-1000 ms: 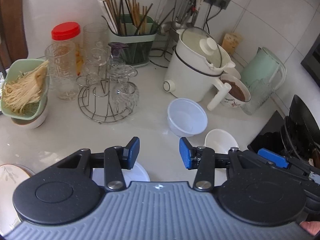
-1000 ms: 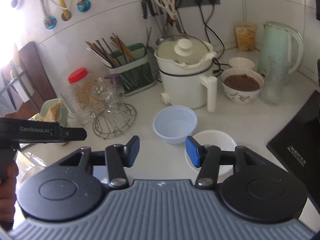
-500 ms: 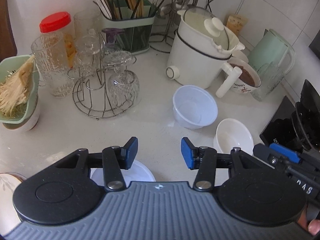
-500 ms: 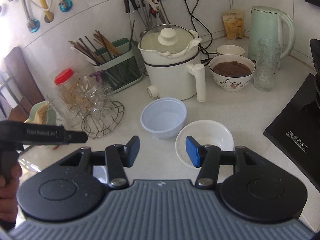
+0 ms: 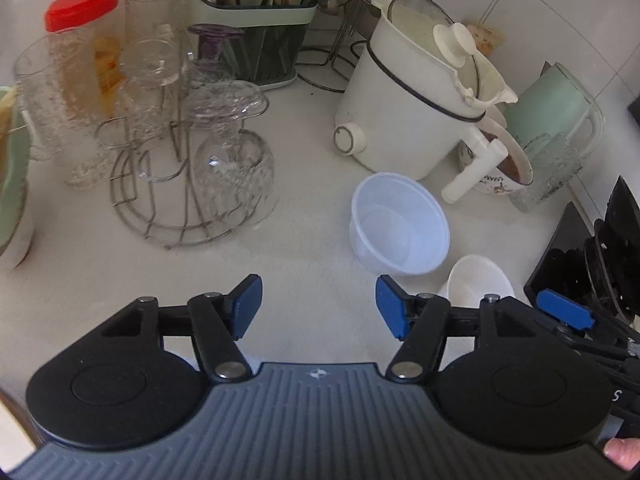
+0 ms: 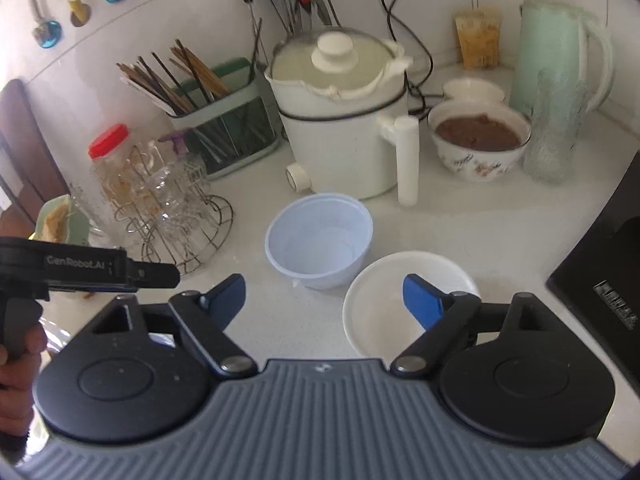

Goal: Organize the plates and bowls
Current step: 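Move both grippers toward the second plastic bowl by the rice cooker, then close both grippers on the rim of the second plastic bowl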

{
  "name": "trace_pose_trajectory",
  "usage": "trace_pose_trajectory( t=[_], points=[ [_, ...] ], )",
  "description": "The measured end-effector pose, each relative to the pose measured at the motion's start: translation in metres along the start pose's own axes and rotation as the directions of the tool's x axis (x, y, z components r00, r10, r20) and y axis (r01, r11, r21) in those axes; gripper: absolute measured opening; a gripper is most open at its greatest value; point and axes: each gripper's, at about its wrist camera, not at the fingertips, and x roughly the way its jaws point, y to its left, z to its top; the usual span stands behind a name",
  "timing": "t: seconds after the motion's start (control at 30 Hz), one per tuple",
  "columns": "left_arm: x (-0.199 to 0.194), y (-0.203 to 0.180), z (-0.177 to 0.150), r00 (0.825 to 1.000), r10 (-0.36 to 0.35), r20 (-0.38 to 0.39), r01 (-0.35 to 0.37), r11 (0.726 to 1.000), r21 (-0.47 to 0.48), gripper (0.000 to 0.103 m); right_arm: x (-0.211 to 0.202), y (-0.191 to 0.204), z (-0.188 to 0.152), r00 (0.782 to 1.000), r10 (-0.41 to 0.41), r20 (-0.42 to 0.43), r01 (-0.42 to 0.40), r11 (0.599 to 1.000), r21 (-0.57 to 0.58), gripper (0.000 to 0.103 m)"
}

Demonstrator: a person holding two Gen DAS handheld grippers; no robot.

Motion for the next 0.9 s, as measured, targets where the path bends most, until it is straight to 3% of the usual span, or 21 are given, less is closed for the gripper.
trace_pose_trajectory(
  t=[0.17, 0.43, 0.73, 0.8, 0.9],
  points=[
    [0.025, -0.004, 0.016, 0.999, -0.033, 0.003, 0.033, 0.999, -0.013, 0.068, 0.025, -0.008, 0.01, 1.0, -0.006, 0.016, 0.006, 1.0, 0.006, 0.085],
    [0.072, -0.019, 0.034, 0.998, -0.065, 0.003, 0.065, 0.998, -0.004, 0.066, 0.076, -0.025, 0.026, 1.0, -0.026, -0.006, 0.026, 0.999, 0.047, 0.061],
    [0.108, -0.03, 0.044, 0.997, -0.07, -0.009, 0.07, 0.997, 0.007, 0.039, 0.118, -0.042, 0.024, 0.998, -0.041, -0.042, 0.045, 0.995, 0.093, 0.04],
    [0.113, -0.031, 0.044, 0.997, -0.075, -0.016, 0.076, 0.997, 0.017, 0.035, 0.123, -0.047, 0.02, 0.997, -0.044, -0.058, 0.05, 0.992, 0.117, 0.032],
    [0.119, -0.031, 0.043, 0.997, -0.071, -0.035, 0.071, 0.997, 0.008, 0.028, 0.126, -0.048, 0.02, 0.998, -0.036, -0.052, 0.042, 0.992, 0.12, 0.03]
  ],
)
